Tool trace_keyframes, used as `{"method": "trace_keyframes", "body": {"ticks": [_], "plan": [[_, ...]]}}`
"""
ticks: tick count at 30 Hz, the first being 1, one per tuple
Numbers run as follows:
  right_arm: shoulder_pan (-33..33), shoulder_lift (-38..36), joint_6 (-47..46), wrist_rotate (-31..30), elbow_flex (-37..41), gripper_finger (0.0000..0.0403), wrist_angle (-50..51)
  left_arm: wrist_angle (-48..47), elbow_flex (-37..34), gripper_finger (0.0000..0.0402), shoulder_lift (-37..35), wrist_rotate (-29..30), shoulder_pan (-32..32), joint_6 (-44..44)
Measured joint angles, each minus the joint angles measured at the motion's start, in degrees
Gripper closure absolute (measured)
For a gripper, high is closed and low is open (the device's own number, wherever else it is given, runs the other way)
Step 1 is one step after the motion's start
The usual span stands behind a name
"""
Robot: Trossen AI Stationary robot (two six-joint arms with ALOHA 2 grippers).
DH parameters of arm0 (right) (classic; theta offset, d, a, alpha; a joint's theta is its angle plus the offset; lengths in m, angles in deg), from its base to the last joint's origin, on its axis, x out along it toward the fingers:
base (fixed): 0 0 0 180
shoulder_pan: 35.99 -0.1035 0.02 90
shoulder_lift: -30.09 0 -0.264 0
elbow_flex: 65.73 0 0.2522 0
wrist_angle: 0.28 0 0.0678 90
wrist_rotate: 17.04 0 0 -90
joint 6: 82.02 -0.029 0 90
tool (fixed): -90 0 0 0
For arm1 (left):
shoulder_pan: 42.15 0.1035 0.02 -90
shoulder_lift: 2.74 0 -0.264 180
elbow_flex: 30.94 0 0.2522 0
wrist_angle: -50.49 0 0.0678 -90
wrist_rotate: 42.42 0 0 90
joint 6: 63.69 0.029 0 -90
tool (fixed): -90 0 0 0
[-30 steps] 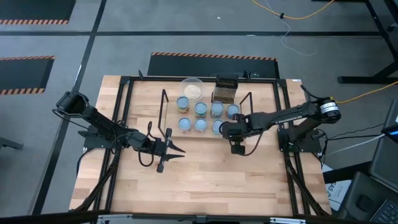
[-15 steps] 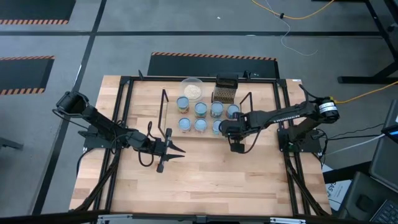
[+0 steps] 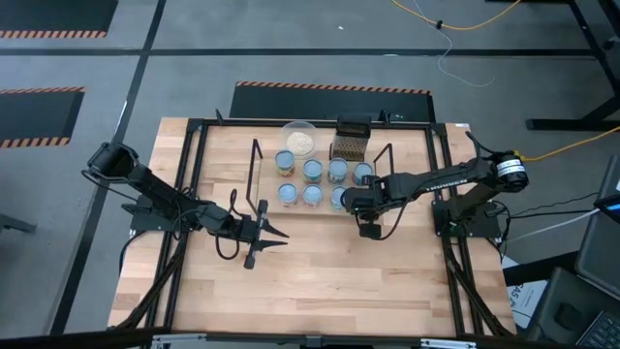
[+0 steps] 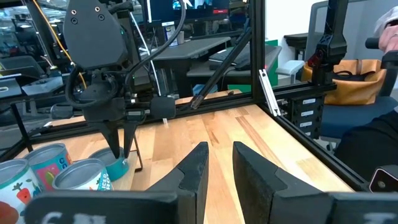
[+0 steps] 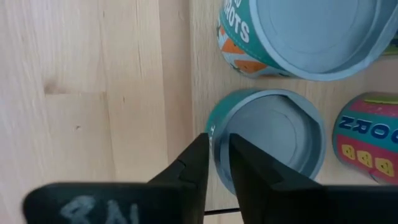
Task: Pick and place cans onto a shelf
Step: Put the canned tuna on the shelf, then return to Home Position
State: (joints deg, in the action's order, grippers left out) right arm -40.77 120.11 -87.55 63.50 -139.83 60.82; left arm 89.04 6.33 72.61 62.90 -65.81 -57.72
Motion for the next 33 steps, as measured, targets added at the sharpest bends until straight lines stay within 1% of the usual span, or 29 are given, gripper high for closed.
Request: {"method": "trace_keyframes", "body": {"ticks": [3, 9, 14, 20, 33], "plan": [[0.0, 0.0, -0.07, 0.0, 0.0, 0.0328, -0.16, 0.0, 0.0, 0.0335, 0.0, -0.01, 0.0, -0.02], [0.0, -0.54, -0.12, 0.0, 0.02, 0.0329, -0.12, 0.0, 0.0, 0.0335, 0.0, -0.01, 0.0, -0.02], [0.0, -4.55, 0.0, 0.0, 0.02, 0.033, 0.29, -0.02, 0.0, 0.0335, 0.0, -0.01, -0.02, -0.02], [0.0, -12.99, -0.34, 0.0, 0.02, 0.033, 1.45, -0.09, 0.0, 0.0335, 0.0, -0.01, -0.02, -0.02], [0.0, -37.14, -0.36, 0.0, 0.02, 0.033, 2.32, -0.2, 0.0, 0.0335, 0.0, -0.01, 0.0, -0.04]]}}
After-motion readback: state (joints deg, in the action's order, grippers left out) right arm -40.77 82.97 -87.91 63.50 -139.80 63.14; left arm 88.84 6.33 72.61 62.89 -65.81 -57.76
